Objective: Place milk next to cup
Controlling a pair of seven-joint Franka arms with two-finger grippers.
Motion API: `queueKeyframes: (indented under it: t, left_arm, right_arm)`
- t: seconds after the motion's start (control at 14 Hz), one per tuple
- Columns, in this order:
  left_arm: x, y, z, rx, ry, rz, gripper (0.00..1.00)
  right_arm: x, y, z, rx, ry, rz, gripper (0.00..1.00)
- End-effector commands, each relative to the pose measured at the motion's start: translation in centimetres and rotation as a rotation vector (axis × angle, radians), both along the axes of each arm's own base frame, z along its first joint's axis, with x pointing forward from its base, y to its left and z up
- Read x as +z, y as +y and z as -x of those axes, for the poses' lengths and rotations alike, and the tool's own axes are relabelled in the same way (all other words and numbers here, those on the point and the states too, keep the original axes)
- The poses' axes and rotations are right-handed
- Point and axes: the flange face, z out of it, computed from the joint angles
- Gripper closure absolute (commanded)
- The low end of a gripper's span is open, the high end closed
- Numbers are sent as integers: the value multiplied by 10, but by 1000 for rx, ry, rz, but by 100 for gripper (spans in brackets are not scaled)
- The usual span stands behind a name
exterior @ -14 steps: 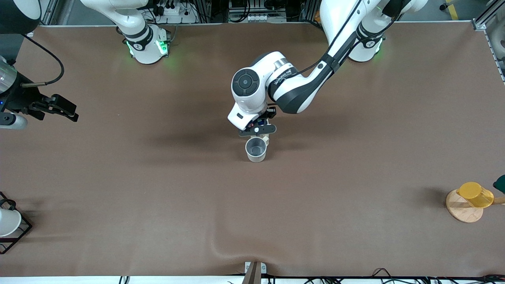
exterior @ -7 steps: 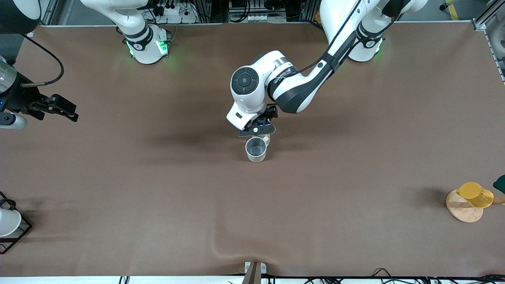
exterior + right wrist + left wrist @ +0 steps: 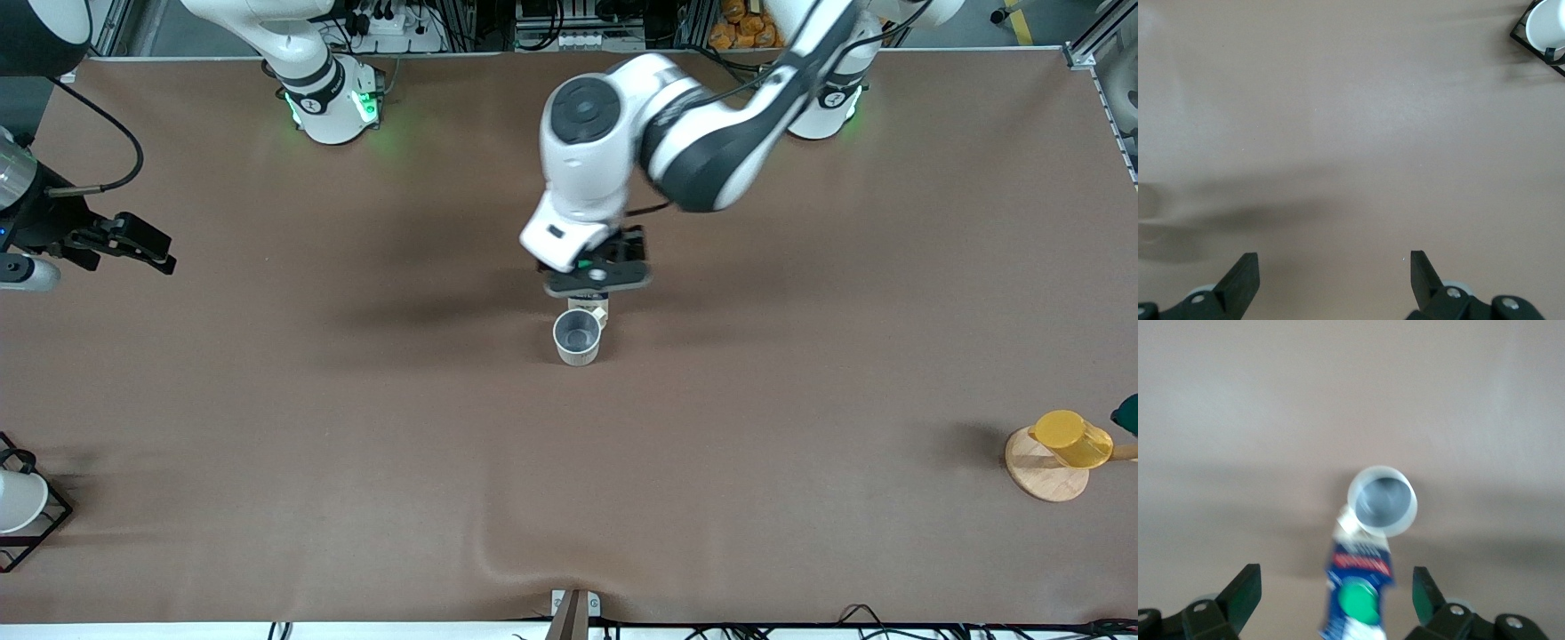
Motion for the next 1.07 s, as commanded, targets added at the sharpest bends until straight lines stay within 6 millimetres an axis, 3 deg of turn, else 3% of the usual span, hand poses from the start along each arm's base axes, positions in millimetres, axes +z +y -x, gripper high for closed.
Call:
queueKeyframes:
  t: [0.0, 0.14, 0.43, 0.57, 0.64, 0.71, 0.79, 0.93, 1.0]
  left_arm:
    - [29, 110, -63, 43, -31, -22, 0]
    - [43, 170, -90, 71, -39, -20, 0]
    - [83, 288, -104, -14, -1, -70, 0]
    - [111, 333, -88, -90, 8, -42, 0]
    - [126, 369, -78, -74, 3, -6, 0]
    - [142, 380, -58, -108, -4, 13, 0]
    - [153, 405, -42, -105, -9, 22, 0]
    - [169, 428, -20, -111, 35, 21, 0]
    - [175, 419, -14, -132, 44, 20, 0]
  right_arm:
    - [4, -2, -1, -7, 1, 17, 0]
    - [3, -2, -1, -7, 4, 17, 0]
    - [3, -2, -1, -9, 5, 17, 0]
    - [3, -1, -1, -9, 5, 15, 0]
    - [3, 0, -1, -13, 5, 17, 0]
    - [3, 0, -1, -10, 4, 17, 0]
    - [3, -1, -1, -12, 4, 17, 0]
    - [3, -2, -1, -9, 5, 17, 0]
    - [3, -2, -1, -9, 7, 17, 0]
